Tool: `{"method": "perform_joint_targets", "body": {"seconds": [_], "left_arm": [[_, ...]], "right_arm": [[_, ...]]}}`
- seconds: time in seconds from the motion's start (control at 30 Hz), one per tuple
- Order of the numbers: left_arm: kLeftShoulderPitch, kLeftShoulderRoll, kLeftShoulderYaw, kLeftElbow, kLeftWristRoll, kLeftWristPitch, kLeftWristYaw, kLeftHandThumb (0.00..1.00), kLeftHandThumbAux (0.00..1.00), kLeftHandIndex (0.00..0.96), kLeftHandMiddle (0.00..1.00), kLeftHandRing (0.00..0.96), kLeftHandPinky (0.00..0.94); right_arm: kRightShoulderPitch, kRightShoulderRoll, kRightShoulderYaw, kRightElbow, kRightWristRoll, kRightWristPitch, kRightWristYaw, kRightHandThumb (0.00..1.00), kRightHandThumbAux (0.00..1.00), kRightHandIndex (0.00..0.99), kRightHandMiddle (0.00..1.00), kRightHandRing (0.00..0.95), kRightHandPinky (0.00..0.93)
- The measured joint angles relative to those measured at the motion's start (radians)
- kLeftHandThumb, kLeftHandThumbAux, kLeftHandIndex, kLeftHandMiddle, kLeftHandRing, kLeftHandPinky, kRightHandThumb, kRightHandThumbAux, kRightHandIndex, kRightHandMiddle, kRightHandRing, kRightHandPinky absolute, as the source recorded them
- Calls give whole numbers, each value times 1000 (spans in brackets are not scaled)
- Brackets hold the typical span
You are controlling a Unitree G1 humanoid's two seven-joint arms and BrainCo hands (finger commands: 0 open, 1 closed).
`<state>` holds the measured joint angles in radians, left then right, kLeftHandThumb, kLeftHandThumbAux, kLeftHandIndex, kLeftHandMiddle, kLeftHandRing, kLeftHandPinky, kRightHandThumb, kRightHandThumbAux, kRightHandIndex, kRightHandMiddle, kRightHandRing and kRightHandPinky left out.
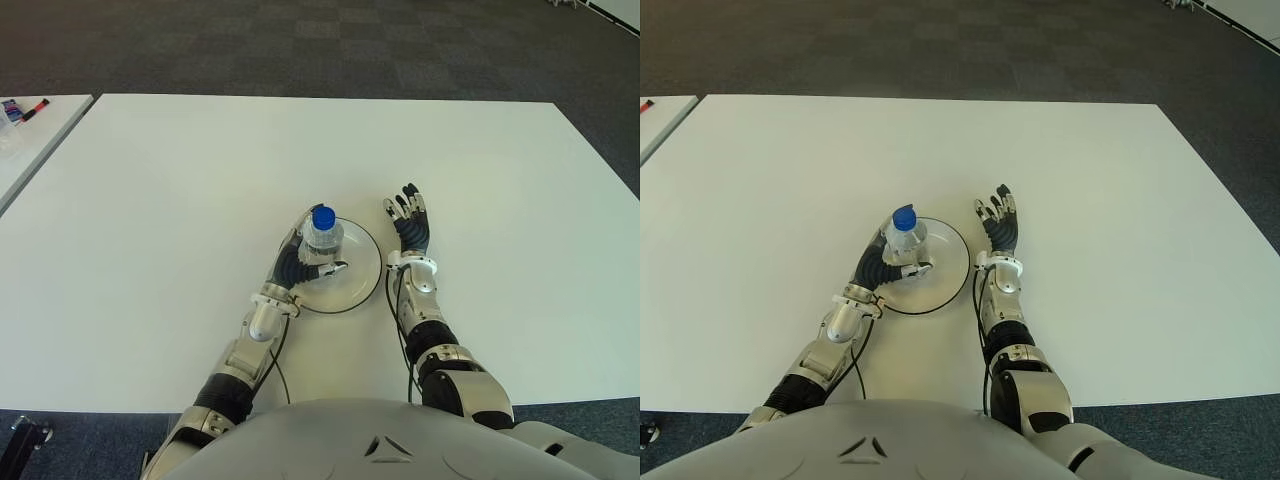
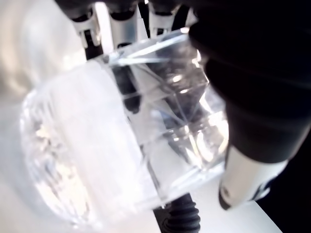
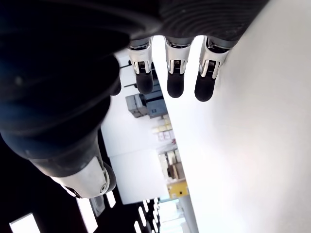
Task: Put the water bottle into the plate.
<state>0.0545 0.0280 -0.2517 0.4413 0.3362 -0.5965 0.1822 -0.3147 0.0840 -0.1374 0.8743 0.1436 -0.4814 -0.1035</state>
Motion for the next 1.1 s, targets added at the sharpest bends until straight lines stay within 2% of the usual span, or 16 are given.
{"method": "perform_joint_targets", "body": {"seconds": [0.33, 1.1], "left_arm": [[-7, 0, 0, 8, 48, 11, 63, 0, 858, 192, 195, 176, 193], [-12, 1, 1, 12, 48, 17, 66, 0, 854, 197, 189, 172, 187]], "right_arm": [[0, 0, 1, 0, 0, 0, -2, 81, 790, 87, 89, 85, 143], [-1, 1, 1, 0, 1, 0, -6, 99, 778, 83, 88, 85, 143]]}}
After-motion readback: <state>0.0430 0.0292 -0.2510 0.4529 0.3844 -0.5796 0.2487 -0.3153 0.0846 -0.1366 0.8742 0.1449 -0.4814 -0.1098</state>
